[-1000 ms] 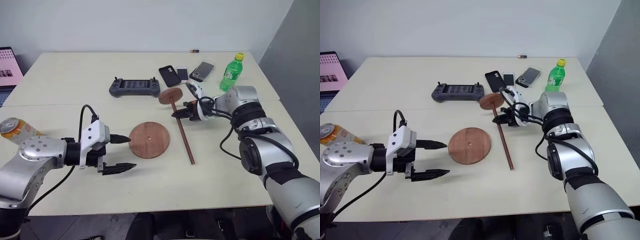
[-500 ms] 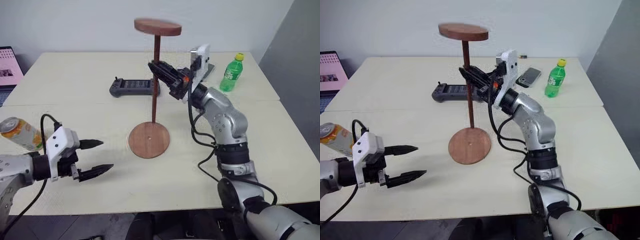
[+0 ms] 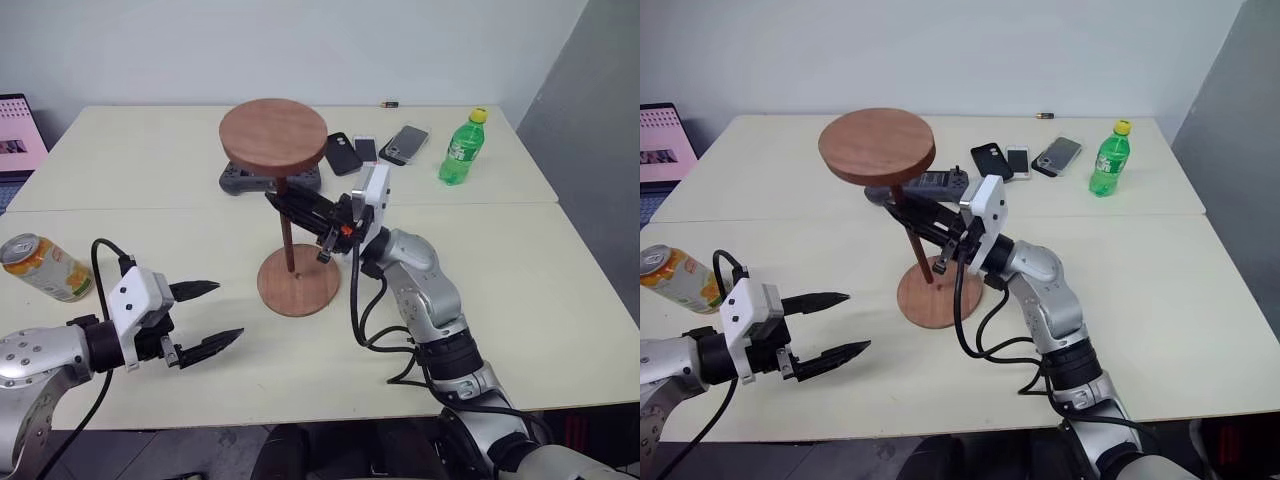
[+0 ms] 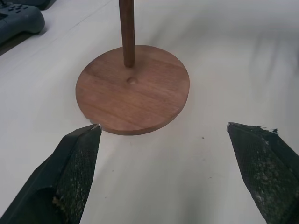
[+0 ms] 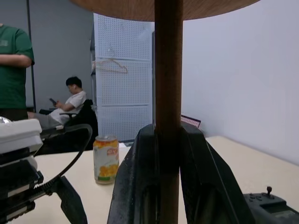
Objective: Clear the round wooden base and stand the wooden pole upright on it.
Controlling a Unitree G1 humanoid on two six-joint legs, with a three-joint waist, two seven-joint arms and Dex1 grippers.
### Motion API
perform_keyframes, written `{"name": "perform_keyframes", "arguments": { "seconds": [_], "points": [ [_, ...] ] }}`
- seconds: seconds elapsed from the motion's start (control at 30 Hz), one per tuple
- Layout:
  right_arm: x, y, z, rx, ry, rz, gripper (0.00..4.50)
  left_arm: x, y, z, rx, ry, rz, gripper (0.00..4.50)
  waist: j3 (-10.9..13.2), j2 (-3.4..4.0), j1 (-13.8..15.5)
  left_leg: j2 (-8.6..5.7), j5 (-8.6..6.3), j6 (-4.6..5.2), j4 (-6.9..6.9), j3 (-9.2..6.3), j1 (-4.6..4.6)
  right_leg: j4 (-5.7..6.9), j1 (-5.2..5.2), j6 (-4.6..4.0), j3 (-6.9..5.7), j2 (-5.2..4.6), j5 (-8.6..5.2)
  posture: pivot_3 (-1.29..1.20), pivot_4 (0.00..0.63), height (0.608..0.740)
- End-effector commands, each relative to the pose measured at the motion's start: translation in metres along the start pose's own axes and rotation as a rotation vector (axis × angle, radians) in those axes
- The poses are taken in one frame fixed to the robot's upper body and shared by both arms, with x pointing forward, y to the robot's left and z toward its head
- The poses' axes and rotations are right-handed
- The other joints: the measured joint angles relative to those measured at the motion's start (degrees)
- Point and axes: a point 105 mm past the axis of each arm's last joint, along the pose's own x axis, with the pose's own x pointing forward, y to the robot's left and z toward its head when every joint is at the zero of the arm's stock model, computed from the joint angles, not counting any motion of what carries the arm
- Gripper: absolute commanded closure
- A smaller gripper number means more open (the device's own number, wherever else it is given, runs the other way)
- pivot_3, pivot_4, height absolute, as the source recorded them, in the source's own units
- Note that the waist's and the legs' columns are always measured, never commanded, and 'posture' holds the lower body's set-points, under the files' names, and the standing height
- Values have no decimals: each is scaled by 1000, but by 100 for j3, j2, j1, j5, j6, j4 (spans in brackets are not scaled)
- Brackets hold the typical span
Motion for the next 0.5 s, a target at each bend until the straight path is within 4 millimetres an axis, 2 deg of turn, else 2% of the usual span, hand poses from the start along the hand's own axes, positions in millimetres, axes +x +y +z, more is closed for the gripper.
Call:
{"name": "perform_keyframes", "arguments": {
  "seconds": [0.03, 0.5],
  "points": [
    [1, 1, 3, -38, -18, 4, 4276, 3, -2, 5, 43, -8, -18, 0, 0, -1, 1, 0, 0, 0, 0, 0, 0, 0, 0, 0, 0, 0, 0, 0, 150, 740],
    [0, 5, -11, -53, 1, 0, 4276, 6, 1, 7, 63, -5, -33, 0, -1, -1, 0, 0, 0, 0, 1, 0, 0, 0, 0, 0, 0, 0, 0, 0, 150, 740]
  ]
}}
